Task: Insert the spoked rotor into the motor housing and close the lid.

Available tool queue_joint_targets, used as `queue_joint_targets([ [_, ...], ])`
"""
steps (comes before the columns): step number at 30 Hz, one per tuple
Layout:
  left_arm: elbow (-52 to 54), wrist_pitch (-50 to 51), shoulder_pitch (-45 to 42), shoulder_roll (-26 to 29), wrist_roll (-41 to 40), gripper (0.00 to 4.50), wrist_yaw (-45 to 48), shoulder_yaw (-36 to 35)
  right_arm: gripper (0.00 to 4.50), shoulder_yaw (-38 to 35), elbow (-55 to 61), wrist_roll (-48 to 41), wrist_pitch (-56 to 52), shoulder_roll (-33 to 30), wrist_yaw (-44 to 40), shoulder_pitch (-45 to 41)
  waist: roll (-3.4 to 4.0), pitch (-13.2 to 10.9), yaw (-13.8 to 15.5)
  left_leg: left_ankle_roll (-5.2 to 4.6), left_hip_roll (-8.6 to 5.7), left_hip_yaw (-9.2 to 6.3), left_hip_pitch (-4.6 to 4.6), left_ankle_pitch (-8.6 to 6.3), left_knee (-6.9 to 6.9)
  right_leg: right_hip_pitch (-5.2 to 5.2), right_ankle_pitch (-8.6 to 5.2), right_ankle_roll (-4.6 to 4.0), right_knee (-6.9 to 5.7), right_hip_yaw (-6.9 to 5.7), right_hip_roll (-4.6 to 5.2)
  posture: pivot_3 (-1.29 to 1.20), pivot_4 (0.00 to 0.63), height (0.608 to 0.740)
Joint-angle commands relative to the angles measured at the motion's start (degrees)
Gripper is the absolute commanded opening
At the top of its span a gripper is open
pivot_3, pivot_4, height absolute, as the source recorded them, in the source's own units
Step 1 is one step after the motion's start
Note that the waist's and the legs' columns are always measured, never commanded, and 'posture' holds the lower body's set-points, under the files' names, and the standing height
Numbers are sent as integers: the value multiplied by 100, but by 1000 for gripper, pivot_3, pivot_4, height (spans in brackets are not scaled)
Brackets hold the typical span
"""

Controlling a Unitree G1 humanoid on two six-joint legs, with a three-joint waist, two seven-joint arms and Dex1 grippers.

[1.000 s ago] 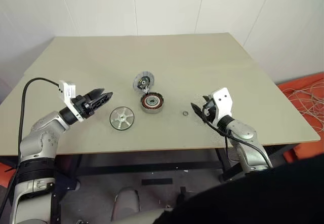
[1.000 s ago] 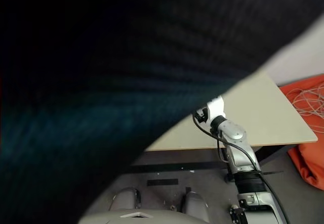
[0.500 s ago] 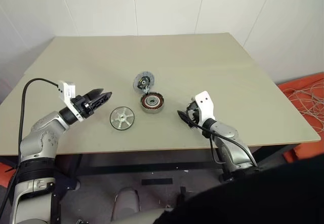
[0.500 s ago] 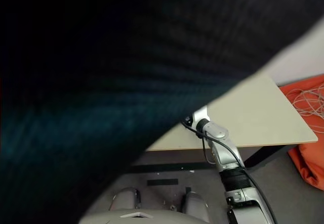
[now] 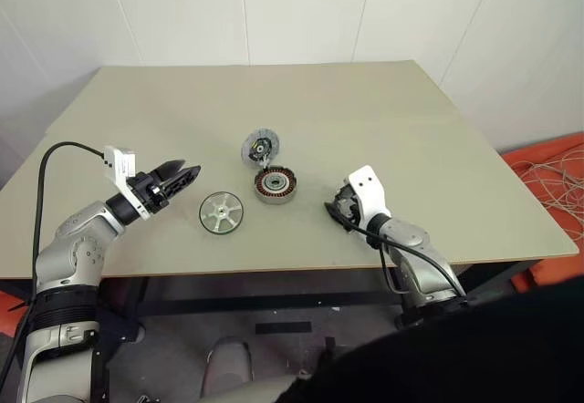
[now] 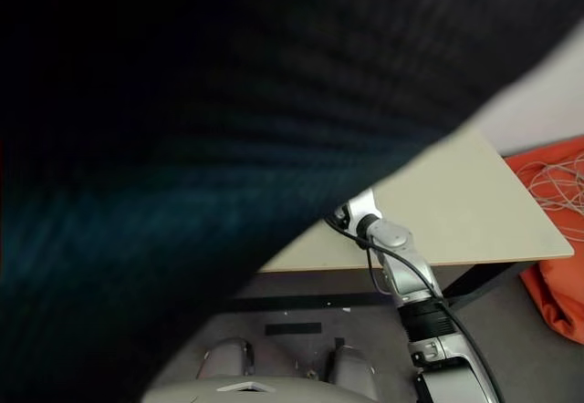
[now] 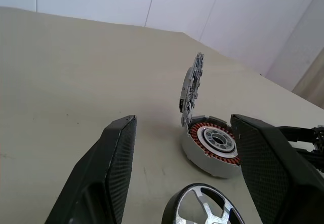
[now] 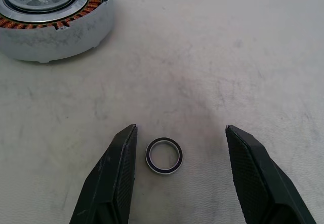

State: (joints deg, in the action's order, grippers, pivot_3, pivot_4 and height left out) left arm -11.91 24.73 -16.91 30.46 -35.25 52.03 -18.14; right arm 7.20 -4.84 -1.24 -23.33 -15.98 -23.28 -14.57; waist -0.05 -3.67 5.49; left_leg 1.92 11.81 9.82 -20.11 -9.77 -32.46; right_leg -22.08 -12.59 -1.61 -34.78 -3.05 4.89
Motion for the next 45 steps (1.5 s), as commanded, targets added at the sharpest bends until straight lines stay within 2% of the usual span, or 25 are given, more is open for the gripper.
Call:
queue_joint_targets([
  [1,101,-139,-105,81,-25,3144,18,-114,3123,-181,150,-137,-231,16,40,154,0,0,1,0,0,0,0,0,2,0,0,0,0,0,0,0,0,740],
  [9,11,-201,-177,123,28,3144,39,-104,3123,-368,125,-473,-493,146,-14,237,-7,5,1,1,-1,0,1,0,9,-1,-1,-1,2,0,0,0,0,740],
  [12,7,-208,-186,154,29,3165,39,-125,2533,-344,119,-453,-449,123,-15,262,-10,6,1,1,-1,0,3,0,10,0,-1,0,2,0,0,0,0,740],
  [18,9,-237,-208,191,34,3165,-15,-140,688,-333,105,-391,-362,119,-50,263,-11,7,-6,2,0,0,3,1,15,-2,-2,0,3,0,-2,0,0,740],
  [19,11,-235,-216,191,31,3165,-19,-139,581,-321,103,-360,-349,107,-38,258,-11,7,-7,2,1,0,4,1,16,-2,-3,-1,3,1,-3,0,0,740],
  [29,-39,-291,-294,140,58,3165,-74,-95,582,-448,100,-377,-338,102,38,113,-11,7,-6,4,1,1,6,2,16,-2,-3,0,3,1,-3,0,0,740],
  [33,-67,-298,-323,109,61,3165,-107,-78,582,-540,486,-664,-562,198,-74,-142,-10,6,-11,7,1,1,6,4,16,-3,-3,1,2,1,-4,0,0,740],
  [40,-89,-375,-365,21,166,3165,-247,-30,582,-90,636,-633,-667,258,-379,-650,-7,5,-17,14,2,1,4,8,17,-10,-3,0,-1,1,-7,0,0,740],
  [45,-92,-407,-389,-20,294,3165,-367,16,582,266,394,-609,-672,536,-534,-1195,-7,4,-17,14,2,1,0,8,22,-16,-2,-1,-1,2,-7,0,0,740],
])
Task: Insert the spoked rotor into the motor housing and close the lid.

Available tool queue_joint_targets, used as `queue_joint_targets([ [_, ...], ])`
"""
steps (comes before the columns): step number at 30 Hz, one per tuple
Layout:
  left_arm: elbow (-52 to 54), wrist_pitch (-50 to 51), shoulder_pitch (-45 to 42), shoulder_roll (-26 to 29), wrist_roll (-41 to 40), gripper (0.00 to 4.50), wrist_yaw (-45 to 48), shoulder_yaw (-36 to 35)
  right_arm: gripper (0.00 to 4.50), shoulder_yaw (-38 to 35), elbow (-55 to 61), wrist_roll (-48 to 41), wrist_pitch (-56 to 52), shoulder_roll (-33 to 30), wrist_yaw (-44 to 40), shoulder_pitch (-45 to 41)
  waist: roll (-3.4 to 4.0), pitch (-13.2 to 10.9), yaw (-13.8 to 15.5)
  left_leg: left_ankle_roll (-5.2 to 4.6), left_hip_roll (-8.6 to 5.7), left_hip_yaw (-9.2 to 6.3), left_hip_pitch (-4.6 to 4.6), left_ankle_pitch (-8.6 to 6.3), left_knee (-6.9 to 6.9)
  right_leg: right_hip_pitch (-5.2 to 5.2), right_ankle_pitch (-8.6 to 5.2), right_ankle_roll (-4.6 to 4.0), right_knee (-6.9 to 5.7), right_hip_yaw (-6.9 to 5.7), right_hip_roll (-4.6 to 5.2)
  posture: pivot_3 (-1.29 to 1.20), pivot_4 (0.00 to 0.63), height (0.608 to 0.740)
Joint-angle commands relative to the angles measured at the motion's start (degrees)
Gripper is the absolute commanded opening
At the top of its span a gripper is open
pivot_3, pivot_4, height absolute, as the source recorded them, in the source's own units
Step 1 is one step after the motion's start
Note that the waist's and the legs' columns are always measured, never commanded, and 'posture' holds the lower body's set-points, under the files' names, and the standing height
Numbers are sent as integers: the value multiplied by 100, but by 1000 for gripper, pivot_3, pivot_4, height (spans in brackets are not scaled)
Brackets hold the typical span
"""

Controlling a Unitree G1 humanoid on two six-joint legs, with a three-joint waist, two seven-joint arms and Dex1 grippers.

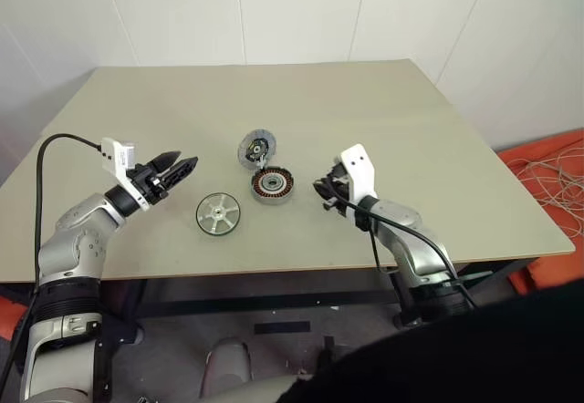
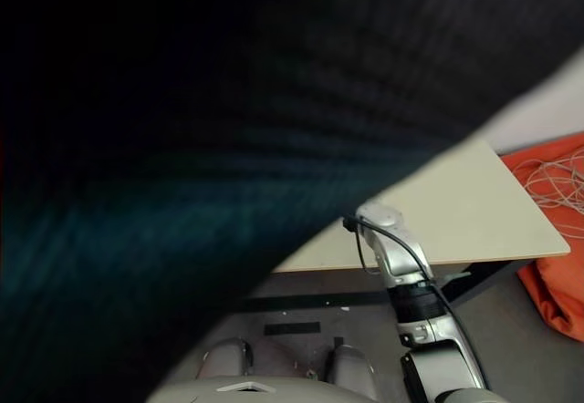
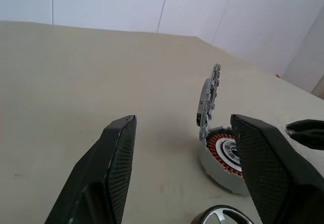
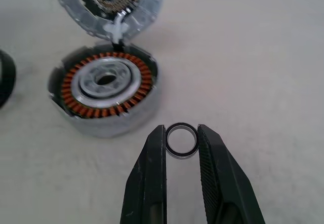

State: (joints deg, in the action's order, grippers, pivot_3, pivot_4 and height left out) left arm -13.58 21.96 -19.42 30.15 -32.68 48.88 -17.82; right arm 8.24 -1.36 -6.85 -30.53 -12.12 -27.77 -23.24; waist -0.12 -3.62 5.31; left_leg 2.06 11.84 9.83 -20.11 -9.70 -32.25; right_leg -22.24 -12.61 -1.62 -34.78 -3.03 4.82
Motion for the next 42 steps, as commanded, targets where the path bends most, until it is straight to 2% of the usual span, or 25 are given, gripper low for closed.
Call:
queue_joint_targets([
  [1,76,-133,-137,11,55,3165,-68,-9,582,255,-82,-6,86,238,-92,-434,0,0,0,0,0,0,-1,0,1,-1,0,-1,0,0,0,0,0,740],
  [9,145,-205,-68,-2,135,3165,-151,-14,582,632,-1267,210,569,823,-155,-1225,-1,-1,3,1,-1,0,-8,0,1,-5,18,-30,-1,1,2,0,0,740],
  [17,321,-206,77,-48,108,3165,-189,-20,582,529,-2238,391,1095,837,-146,-1558,-3,-1,-6,2,-1,0,-9,0,1,-7,19,-33,-1,1,1,0,0,740],
  [42,119,-390,71,23,189,3165,-129,-54,582,462,-2761,564,1403,1028,-92,-1731,-3,-2,-8,3,0,1,-10,1,1,-9,20,-35,-4,2,0,0,0,740],
])
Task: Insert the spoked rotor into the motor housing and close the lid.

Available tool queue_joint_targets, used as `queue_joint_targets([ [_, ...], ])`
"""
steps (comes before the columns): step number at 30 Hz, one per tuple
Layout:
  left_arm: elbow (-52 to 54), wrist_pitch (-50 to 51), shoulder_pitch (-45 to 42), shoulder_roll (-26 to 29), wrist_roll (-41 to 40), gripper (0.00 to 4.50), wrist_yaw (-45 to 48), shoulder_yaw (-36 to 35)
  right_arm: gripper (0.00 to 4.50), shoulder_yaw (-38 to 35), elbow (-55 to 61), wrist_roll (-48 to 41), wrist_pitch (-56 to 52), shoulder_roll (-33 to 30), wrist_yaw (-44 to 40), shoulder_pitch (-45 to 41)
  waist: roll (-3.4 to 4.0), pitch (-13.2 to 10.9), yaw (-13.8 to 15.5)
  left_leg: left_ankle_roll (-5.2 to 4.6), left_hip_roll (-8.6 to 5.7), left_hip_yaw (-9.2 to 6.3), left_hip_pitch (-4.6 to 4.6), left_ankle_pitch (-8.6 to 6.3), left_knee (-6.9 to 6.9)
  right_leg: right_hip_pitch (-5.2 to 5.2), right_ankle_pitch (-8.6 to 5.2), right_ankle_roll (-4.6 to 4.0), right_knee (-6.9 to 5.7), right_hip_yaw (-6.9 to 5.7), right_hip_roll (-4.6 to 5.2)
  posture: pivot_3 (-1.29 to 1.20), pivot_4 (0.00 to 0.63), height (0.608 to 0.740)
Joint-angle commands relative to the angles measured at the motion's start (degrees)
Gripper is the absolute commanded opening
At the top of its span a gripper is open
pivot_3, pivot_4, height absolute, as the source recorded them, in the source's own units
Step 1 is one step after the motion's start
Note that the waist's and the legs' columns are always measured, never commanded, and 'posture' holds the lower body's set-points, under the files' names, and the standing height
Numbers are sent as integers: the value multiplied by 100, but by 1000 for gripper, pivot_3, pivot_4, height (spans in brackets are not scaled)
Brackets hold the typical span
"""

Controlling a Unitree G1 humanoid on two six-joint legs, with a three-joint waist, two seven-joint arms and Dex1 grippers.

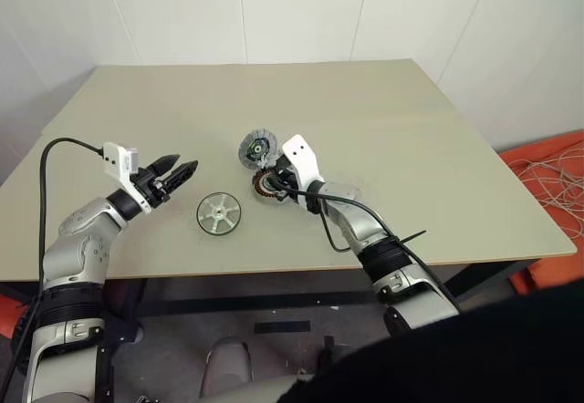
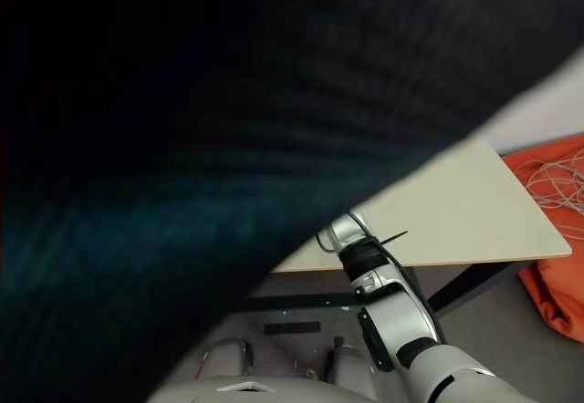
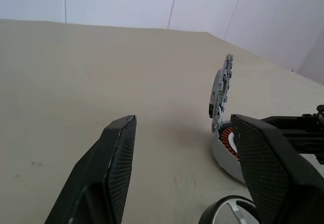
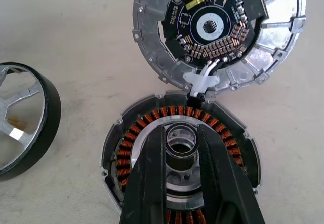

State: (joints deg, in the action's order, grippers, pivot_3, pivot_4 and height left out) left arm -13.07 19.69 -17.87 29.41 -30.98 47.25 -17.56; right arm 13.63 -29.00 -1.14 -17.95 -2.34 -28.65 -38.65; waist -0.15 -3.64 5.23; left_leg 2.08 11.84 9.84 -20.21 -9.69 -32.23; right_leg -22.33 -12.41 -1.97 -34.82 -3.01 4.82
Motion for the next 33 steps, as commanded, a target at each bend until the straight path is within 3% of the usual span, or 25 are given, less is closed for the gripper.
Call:
queue_joint_targets([
  [1,57,-170,-87,101,23,3165,38,-83,582,-74,-14,0,154,60,-4,-196,0,0,0,0,0,0,0,0,0,0,0,0,0,0,0,0,0,740],
  [20,-62,-285,-110,149,52,3165,62,-93,582,-25,280,65,76,-9,9,225,0,0,1,0,0,0,0,0,0,0,0,0,-1,0,0,0,0,740],
  [33,17,-269,-81,142,46,3165,7,-104,582,-55,148,82,103,24,25,77,0,0,0,1,0,0,2,0,0,0,0,0,-1,0,0,0,0,740],
])
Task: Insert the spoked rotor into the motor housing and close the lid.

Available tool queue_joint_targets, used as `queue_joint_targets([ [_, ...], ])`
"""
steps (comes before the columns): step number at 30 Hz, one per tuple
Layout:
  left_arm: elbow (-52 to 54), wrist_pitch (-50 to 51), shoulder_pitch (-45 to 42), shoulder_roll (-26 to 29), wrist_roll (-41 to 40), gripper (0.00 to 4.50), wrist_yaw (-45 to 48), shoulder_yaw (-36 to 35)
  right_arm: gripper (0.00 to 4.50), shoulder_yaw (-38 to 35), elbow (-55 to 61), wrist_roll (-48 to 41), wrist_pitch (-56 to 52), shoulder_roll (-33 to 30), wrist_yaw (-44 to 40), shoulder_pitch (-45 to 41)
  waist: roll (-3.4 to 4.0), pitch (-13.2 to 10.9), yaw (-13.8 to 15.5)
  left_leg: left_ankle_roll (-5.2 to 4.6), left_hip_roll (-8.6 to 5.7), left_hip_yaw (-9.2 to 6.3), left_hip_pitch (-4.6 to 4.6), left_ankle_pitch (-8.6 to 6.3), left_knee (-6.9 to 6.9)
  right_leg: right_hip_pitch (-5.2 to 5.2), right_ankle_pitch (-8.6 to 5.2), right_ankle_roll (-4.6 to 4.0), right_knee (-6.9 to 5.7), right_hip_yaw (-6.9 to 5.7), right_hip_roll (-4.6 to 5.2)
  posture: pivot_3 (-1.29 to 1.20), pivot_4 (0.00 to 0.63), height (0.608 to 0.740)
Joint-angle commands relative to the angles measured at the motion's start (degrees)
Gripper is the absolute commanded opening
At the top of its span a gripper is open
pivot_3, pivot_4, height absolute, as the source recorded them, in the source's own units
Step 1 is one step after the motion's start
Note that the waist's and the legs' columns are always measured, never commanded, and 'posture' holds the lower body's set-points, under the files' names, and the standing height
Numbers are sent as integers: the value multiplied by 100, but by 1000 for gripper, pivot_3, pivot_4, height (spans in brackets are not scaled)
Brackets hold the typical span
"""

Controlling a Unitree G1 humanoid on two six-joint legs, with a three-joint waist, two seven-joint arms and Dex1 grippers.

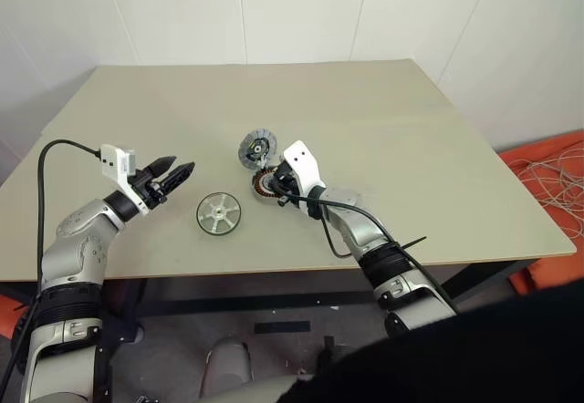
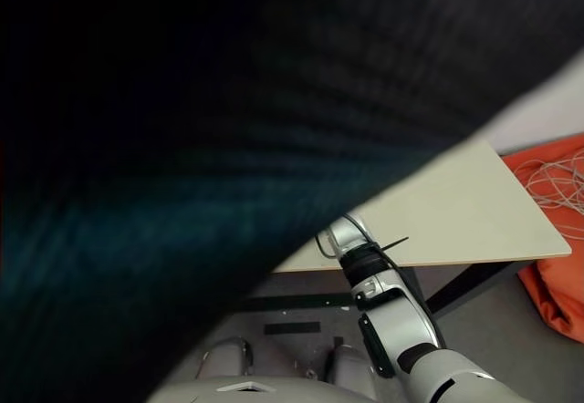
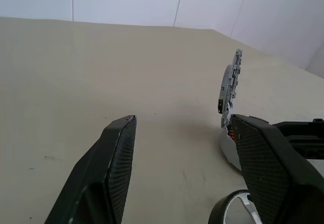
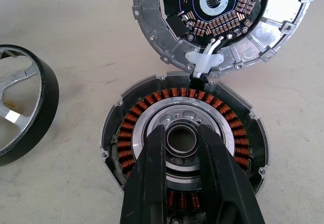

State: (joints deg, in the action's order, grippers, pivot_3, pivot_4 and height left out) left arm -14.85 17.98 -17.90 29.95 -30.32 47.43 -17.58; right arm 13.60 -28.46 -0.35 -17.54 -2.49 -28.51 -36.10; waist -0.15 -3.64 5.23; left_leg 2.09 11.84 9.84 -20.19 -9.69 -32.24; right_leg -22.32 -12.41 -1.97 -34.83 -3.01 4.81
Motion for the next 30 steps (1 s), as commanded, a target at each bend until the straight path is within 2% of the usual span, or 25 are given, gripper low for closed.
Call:
queue_joint_targets([
  [1,208,-93,-70,88,-24,3165,-18,-106,582,-49,80,7,70,44,8,-185,0,0,0,0,0,0,0,0,0,0,0,0,0,0,0,0,0,740],
  [23,361,-44,24,80,-39,3165,-102,-108,582,-68,-194,20,220,43,-38,-339,0,0,-1,0,0,0,-1,0,0,0,0,0,0,0,0,0,0,740],
  [30,375,-37,16,79,-38,3165,-111,-103,2884,-69,-234,124,370,25,99,-359,0,0,-1,0,0,0,-1,0,0,-1,0,0,0,0,0,0,0,740],
])
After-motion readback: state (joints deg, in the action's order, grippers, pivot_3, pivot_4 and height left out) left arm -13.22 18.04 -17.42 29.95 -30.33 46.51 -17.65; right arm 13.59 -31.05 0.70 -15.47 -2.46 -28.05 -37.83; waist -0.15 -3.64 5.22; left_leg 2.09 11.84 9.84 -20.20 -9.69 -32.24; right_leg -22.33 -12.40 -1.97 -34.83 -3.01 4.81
